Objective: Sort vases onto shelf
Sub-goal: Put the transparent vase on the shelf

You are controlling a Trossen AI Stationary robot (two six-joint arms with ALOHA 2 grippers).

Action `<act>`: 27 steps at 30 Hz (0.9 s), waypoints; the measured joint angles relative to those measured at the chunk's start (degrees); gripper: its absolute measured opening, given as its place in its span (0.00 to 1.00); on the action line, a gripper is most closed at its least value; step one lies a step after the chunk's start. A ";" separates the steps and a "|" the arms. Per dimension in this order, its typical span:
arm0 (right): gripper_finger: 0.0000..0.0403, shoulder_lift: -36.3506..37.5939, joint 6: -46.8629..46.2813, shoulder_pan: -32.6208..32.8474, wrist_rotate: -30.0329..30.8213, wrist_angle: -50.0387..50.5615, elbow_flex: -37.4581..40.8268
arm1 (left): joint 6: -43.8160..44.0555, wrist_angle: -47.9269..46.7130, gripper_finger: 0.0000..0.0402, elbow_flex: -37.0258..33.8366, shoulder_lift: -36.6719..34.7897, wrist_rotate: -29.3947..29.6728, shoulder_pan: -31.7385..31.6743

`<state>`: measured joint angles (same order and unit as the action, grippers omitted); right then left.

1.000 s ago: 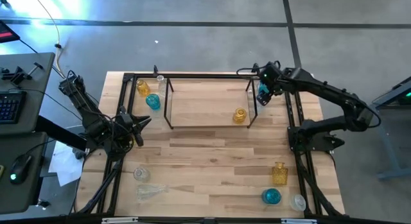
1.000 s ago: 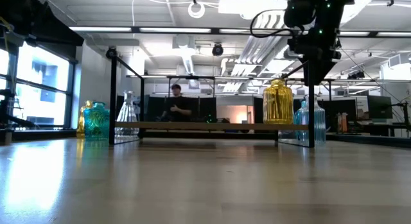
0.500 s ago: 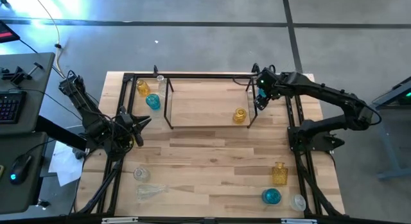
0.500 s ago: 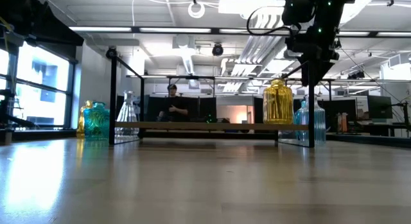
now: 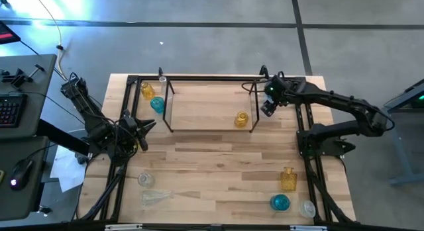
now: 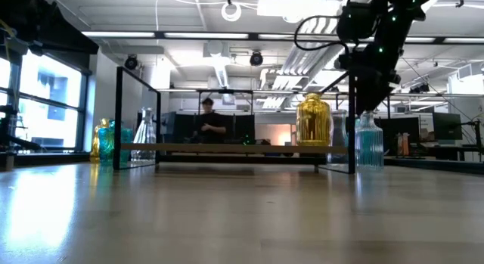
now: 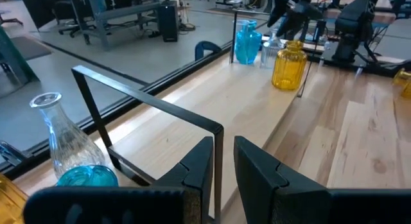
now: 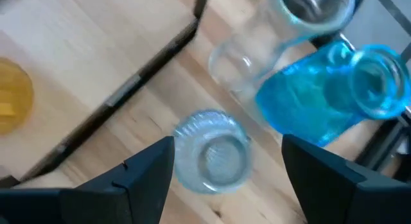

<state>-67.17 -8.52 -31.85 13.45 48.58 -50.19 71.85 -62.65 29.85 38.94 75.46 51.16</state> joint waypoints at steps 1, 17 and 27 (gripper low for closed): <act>0.67 0.46 0.15 -0.23 0.02 0.08 0.01 | 0.05 0.04 0.14 0.00 0.00 0.00 0.00; 0.52 1.63 0.98 -1.54 -2.16 1.75 -0.03 | -0.06 1.35 0.14 0.02 0.00 0.11 0.00; 0.33 1.63 1.04 -1.54 -4.20 1.38 0.03 | -0.08 1.51 0.14 0.02 0.00 0.13 0.00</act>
<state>-65.54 -7.49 -33.39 9.26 49.96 -50.16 71.77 -61.14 29.87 38.94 75.59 51.16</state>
